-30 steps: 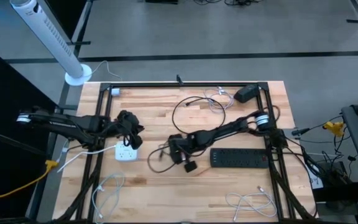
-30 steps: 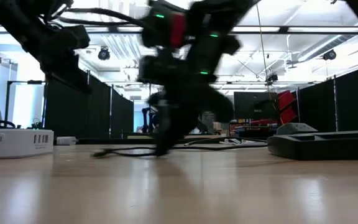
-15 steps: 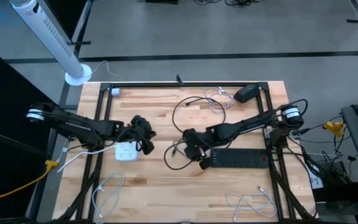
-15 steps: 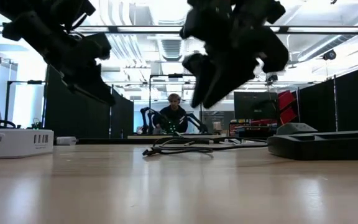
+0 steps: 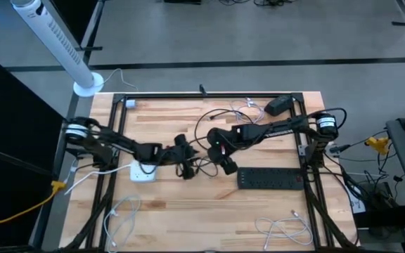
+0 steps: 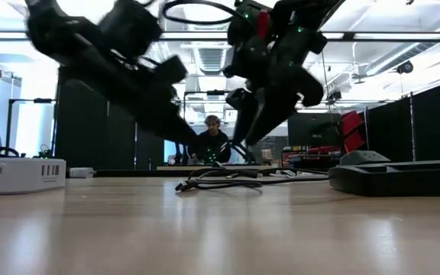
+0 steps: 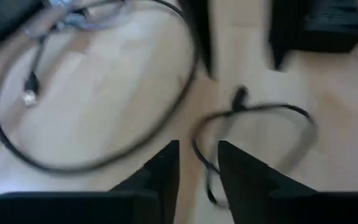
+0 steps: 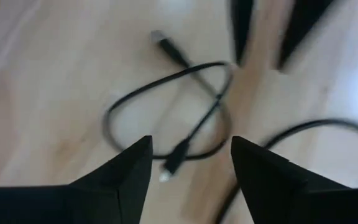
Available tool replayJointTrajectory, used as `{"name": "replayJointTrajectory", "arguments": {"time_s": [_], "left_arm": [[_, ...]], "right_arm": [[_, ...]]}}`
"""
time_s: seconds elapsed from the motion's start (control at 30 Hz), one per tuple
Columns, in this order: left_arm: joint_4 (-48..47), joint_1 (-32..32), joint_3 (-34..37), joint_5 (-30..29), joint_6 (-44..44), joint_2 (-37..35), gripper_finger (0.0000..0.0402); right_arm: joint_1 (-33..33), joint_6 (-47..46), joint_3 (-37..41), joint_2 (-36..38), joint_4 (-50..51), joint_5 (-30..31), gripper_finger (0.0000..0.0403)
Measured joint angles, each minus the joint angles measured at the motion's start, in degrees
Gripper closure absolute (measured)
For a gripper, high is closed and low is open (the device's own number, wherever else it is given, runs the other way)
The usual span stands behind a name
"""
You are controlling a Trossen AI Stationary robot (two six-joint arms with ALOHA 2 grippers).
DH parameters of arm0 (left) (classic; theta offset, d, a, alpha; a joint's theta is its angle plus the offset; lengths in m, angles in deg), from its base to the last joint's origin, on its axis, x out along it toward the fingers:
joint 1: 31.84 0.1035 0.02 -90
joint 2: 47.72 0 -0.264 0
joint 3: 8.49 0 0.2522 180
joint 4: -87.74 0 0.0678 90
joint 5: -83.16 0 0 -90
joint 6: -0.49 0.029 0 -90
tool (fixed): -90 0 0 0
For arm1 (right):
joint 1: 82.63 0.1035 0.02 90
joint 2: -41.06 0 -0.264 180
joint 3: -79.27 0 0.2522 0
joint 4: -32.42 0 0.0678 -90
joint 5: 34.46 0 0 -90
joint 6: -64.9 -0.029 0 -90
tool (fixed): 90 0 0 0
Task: Insert USB
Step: Insert the bottom black charger cable into the white outlet extension
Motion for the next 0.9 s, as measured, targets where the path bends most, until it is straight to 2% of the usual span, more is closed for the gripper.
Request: {"name": "replayJointTrajectory", "arguments": {"time_s": [0.17, 0.3, 0.37, 0.47, 0.63, 0.9], "left_arm": [[-6.82, 2.19, -7.84, 8.52, 2.46, 6.81, 0.0237], [-15.79, 3.08, -12.98, 9.94, 3.81, 11.01, 0.0213], [-16.71, 3.46, -14.35, 9.93, 3.92, 12.05, 0.0215], [-16.76, 3.63, -14.63, 10.15, 3.81, 12.27, 0.0254], [-18.66, 3.65, -14.65, 9.70, 3.45, 10.38, 0.0383], [-23.71, 0.45, -14.63, 3.28, 3.09, 4.70, 0.0401]], "right_arm": [[1.61, -0.89, 1.07, 0.22, 2.55, -0.24, 0.0227], [2.79, -1.50, 2.99, 0.53, 2.36, -0.22, 0.0242], [2.78, -2.30, 3.98, 0.88, 1.43, -0.19, 0.0248], [2.73, -3.51, 5.78, 1.11, 0.58, -0.06, 0.0258], [2.73, -4.03, 10.26, 1.76, -7.34, -0.03, 0.0274], [1.37, -5.65, 17.88, 2.15, -29.20, 0.65, 0.0302]]}}
